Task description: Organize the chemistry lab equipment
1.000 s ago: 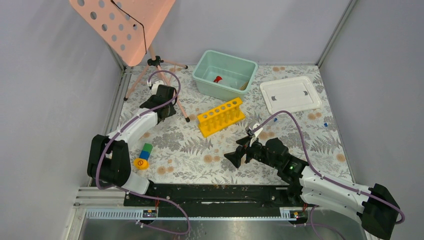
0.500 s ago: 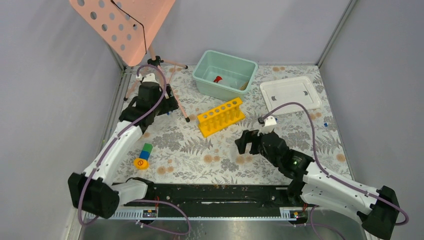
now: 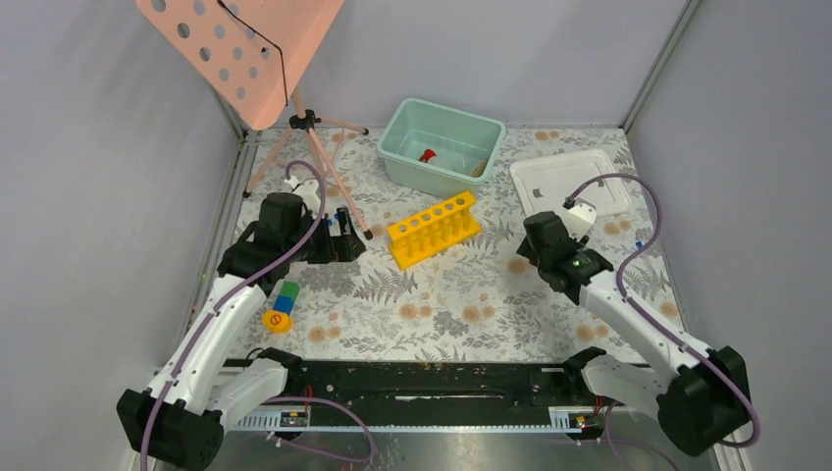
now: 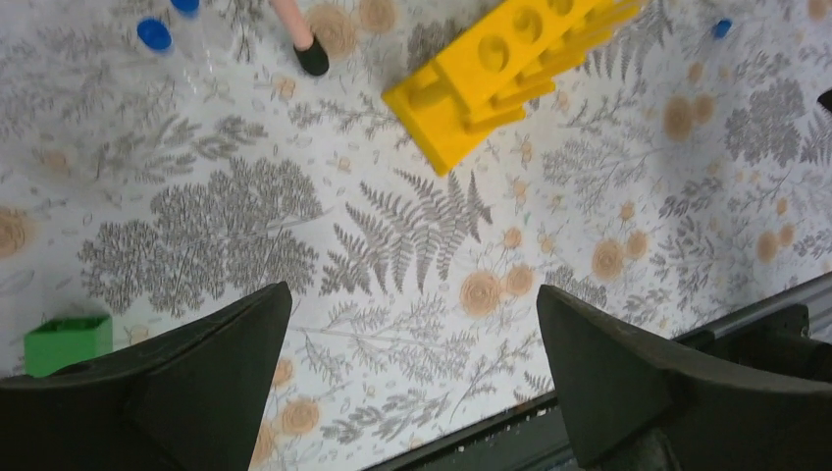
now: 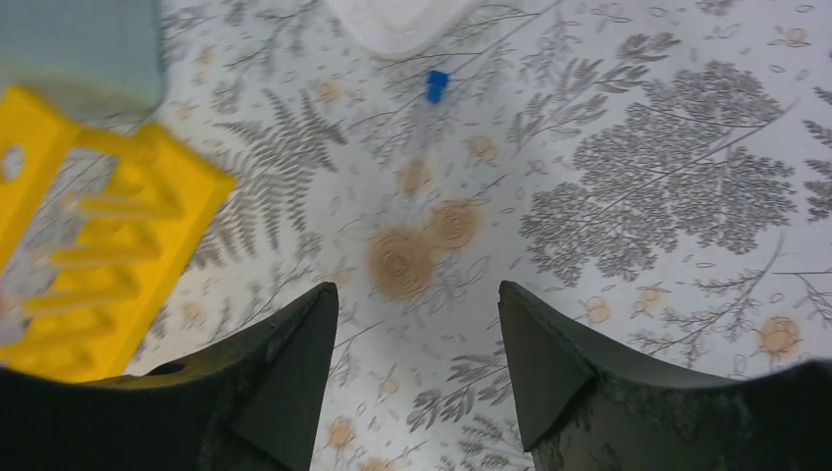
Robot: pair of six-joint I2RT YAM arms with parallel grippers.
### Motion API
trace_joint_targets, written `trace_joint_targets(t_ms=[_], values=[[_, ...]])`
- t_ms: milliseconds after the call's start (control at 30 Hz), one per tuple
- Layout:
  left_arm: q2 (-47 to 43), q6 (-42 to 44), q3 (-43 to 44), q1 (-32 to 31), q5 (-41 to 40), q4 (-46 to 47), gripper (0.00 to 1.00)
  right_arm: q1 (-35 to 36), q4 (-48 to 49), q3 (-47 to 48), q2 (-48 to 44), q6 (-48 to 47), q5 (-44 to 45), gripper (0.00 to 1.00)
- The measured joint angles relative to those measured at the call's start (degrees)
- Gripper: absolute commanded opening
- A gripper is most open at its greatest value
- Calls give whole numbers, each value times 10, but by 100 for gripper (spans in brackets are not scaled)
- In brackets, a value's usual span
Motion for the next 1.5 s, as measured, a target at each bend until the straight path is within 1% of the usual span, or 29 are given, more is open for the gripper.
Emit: trace_joint_targets(t_ms=[133, 233, 400, 567, 833, 1200, 1500], values=[[-16, 3, -12, 0, 0, -16, 99, -62, -5, 14, 66, 5, -8, 48], [-37, 3, -14, 0, -1, -20, 99, -103, 10, 28, 119, 5, -43, 43], [-71, 4, -14, 0, -5, -22, 99, -151, 32, 52, 205, 4, -98, 42], [-79, 6, -14, -1, -10, -23, 99, -167, 65, 54, 247, 0, -141, 41], [-80, 8, -13, -2, -45, -29, 99, -169, 90, 74, 293, 0, -172, 41], [-80, 8, -13, -2, -76, -31, 99, -191, 96, 99, 352, 0, -203, 40], [-85, 8, -13, -2, -123, -46, 99, -193, 87, 108, 360, 1, -227, 39]])
